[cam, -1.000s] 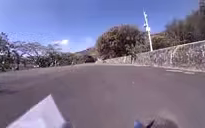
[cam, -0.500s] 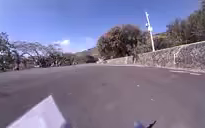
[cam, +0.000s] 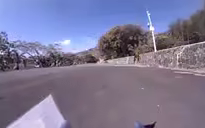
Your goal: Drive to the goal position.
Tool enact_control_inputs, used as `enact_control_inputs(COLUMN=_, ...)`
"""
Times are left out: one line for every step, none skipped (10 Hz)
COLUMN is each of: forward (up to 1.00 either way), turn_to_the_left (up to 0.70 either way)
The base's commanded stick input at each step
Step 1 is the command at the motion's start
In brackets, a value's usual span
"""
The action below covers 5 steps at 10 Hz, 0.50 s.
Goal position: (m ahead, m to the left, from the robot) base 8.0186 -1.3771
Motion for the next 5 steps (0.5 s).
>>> enact_control_inputs(forward=0.28, turn_to_the_left=0.0)
enact_control_inputs(forward=0.0, turn_to_the_left=0.0)
enact_control_inputs(forward=0.0, turn_to_the_left=0.0)
enact_control_inputs(forward=0.0, turn_to_the_left=0.0)
enact_control_inputs(forward=0.0, turn_to_the_left=0.0)
